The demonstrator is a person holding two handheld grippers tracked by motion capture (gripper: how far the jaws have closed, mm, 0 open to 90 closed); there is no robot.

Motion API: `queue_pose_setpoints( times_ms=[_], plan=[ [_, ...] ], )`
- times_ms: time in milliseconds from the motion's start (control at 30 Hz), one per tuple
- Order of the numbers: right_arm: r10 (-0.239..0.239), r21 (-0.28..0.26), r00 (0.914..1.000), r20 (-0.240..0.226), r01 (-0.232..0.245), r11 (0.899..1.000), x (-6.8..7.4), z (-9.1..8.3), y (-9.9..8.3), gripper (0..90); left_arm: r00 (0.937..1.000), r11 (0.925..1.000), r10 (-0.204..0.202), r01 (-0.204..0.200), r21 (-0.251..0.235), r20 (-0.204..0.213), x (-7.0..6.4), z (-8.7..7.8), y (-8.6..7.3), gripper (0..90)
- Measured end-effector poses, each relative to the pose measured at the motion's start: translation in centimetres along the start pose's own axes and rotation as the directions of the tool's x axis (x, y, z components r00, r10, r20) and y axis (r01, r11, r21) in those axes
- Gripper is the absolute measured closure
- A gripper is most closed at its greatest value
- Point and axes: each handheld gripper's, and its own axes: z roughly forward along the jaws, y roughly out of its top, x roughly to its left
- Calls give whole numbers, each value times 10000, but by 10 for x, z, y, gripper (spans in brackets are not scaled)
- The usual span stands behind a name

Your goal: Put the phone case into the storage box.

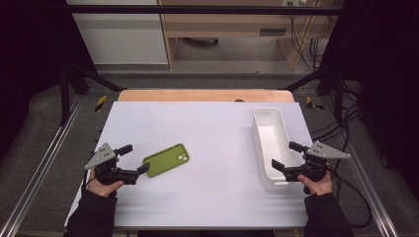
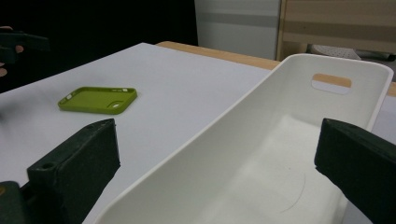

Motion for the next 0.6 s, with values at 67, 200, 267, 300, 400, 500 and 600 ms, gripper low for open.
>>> queue_pose_setpoints(
  times_ms=[67,200,267,300,400,500,600],
  plan=[
    [1,3,10000,-2,-1,10000,0,0,0,6,10000,10000,10,-10,37,-15,0,0,0,3],
    [-37,14,10000,0,37,10000,0,0,0,6,10000,10000,-8,8,54,-11,0,0,0,3],
    [-42,6,10000,-8,42,10000,0,0,0,6,10000,10000,-10,10,47,8,0,0,0,3],
    [-33,6,10000,-26,33,10000,0,0,0,6,10000,10000,1,-1,53,14,0,0,0,3],
    [-62,45,10000,-20,62,10000,0,0,0,6,10000,9999,37,-37,108,34,-1,1,0,3],
    [-68,87,10000,-31,68,9999,1,0,0,6,10000,9999,26,-28,168,80,-1,2,1,3],
    [-121,75,9999,-31,122,9999,1,0,0,6,10000,9996,42,-44,262,87,-2,3,3,2]
  ],
)
